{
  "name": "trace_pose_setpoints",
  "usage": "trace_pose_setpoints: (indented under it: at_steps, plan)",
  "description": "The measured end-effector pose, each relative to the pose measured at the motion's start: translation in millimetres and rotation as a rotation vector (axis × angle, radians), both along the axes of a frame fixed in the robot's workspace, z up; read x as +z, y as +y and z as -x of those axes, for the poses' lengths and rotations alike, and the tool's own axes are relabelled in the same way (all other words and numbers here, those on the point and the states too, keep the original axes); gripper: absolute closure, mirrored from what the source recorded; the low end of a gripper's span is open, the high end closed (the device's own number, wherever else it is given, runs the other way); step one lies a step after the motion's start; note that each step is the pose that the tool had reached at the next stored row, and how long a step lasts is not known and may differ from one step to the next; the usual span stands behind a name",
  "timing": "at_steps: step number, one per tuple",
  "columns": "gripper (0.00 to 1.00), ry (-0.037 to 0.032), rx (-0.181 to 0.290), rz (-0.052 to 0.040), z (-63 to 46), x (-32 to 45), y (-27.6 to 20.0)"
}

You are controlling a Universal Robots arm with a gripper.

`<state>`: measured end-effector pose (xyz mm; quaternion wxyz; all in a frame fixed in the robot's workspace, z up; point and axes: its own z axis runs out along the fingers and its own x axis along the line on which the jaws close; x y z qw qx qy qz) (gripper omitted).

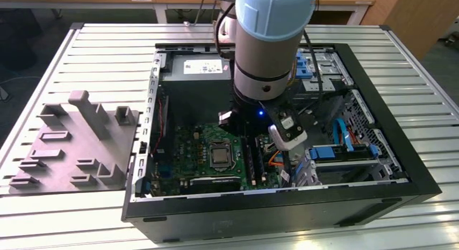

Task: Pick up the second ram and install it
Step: 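Press down the second ram until it locks into place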

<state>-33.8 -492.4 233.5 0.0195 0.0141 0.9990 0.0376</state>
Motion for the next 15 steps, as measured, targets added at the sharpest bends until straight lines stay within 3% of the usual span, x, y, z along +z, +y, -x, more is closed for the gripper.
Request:
trace_pose_setpoints:
  at_steps: [10,15]
  plan:
    - [0.9,-0.0001,0.0,-0.0003,0.0,-0.1,-25.6]
    - [0.9,-0.0001,0.0,-0.0002,0.0,-0.2,-35.5]
